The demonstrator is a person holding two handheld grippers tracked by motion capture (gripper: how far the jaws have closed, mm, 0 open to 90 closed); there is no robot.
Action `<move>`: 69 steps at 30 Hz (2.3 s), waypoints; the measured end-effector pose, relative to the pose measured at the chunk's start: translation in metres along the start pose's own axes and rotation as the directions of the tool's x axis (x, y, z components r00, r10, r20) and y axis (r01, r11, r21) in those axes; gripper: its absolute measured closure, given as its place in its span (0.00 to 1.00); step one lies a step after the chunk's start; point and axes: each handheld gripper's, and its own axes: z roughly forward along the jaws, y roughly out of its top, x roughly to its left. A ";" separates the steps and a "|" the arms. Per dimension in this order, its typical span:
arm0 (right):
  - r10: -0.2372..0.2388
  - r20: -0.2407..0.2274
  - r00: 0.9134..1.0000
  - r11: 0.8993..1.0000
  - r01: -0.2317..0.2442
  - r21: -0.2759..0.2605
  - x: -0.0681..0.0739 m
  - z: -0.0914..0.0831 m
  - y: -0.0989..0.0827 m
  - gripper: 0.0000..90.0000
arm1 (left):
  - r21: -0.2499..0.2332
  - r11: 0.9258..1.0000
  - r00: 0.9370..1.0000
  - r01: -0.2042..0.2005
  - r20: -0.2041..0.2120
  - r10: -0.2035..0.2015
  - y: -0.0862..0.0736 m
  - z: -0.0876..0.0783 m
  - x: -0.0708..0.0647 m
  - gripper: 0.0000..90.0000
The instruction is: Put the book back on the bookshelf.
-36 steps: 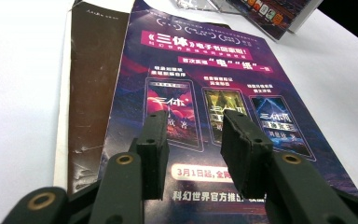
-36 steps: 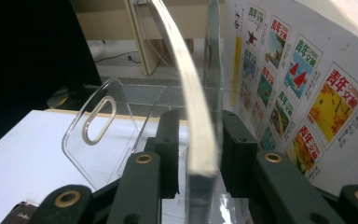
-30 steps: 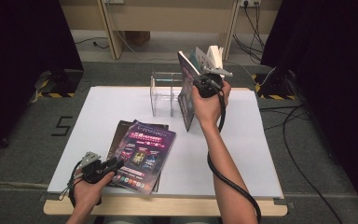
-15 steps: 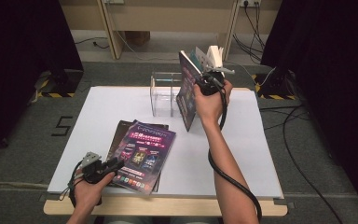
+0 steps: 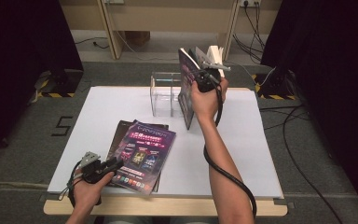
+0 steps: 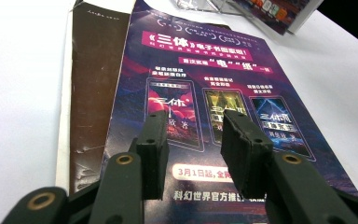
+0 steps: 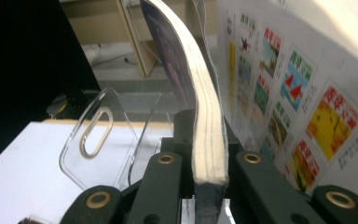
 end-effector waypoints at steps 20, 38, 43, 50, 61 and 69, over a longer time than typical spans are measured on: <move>-0.011 0.068 0.998 0.999 0.014 -0.050 0.007 0.027 -0.001 0.94 | 0.001 1.000 1.000 -0.003 -0.001 0.003 0.000 -0.001 0.001 0.67; 0.020 0.008 1.000 1.000 -0.020 0.016 -0.002 0.010 -0.006 0.80 | 0.007 1.000 1.000 -0.004 0.000 0.004 -0.001 0.001 -0.001 0.67; 0.027 0.003 1.000 1.000 -0.027 -0.003 -0.004 -0.002 -0.007 0.81 | 0.007 1.000 1.000 -0.006 0.001 0.006 -0.002 0.001 -0.001 0.67; 0.012 0.002 1.000 1.000 -0.012 -0.025 -0.007 -0.014 -0.012 0.85 | 0.008 1.000 1.000 -0.004 0.001 0.004 -0.001 0.001 -0.001 0.67; -0.007 -0.007 1.000 0.999 0.007 -0.038 -0.009 -0.028 -0.021 0.82 | 0.008 1.000 1.000 -0.001 -0.003 0.001 -0.002 0.002 0.000 0.66; -0.009 -0.016 1.000 0.999 0.008 -0.033 -0.012 -0.034 -0.039 0.81 | 0.006 1.000 1.000 0.000 -0.013 0.000 -0.002 0.002 0.000 0.66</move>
